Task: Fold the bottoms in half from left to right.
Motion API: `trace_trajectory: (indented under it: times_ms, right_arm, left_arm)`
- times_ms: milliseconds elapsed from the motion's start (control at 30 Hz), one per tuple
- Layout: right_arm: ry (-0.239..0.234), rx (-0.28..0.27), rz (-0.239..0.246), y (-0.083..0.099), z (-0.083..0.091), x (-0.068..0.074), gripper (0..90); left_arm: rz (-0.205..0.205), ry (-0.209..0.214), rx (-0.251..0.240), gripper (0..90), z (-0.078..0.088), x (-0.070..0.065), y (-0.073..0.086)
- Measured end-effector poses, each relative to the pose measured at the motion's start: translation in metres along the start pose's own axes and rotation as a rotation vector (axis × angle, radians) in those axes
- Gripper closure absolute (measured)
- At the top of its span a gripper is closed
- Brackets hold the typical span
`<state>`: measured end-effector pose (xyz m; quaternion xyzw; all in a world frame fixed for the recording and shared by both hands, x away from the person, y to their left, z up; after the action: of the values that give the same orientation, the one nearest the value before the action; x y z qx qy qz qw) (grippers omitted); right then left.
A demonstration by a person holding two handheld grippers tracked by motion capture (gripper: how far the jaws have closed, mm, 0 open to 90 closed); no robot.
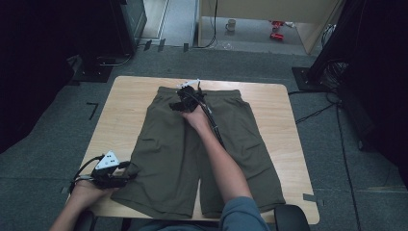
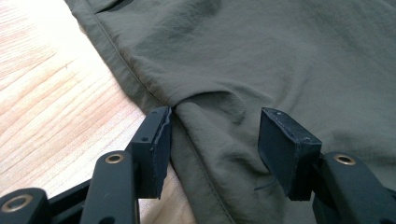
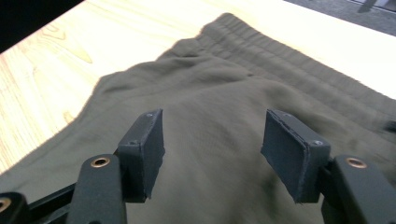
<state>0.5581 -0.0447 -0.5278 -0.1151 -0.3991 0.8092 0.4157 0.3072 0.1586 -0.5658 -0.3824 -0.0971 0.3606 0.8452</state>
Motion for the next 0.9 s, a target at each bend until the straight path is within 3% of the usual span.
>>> trace_trajectory:
  times_ms: [300, 467, 567, 667, 900]
  right_arm:
    - [-0.006, -0.024, 0.034, -0.007, -0.021, 0.022, 36.8]
    - [-0.033, -0.021, 0.008, -0.006, -0.035, 0.032, 34.7]
    - [-0.038, -0.014, 0.004, -0.005, -0.044, 0.039, 31.6]
    - [-0.04, 0.006, 0.015, -0.003, -0.051, 0.046, 32.5]
    - [0.034, 0.063, 0.096, 0.001, -0.065, 0.056, 32.0]
  left_arm:
    - [-0.004, 0.008, 0.001, 44.5, -0.001, -0.002, -0.001]
    - [0.002, 0.008, 0.005, 44.6, -0.001, -0.002, -0.001]
    - [0.015, -0.02, 0.027, 48.9, -0.001, -0.001, -0.003]
    - [0.024, -0.016, 0.026, 49.1, -0.002, -0.001, -0.004]
    - [0.027, -0.019, 0.038, 49.1, -0.001, -0.002, -0.003]
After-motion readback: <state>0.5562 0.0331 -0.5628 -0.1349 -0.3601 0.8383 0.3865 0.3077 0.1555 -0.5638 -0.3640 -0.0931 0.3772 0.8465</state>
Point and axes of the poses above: each handheld gripper's, and its own axes: z roughly backward along the jaws, y roughly out of its underside, x roughly to its left, the point moved 8 cm from there along -z, roughly forward along the jaws, and after that the axes turned 3 degrees about z, right-handed, at the moved point
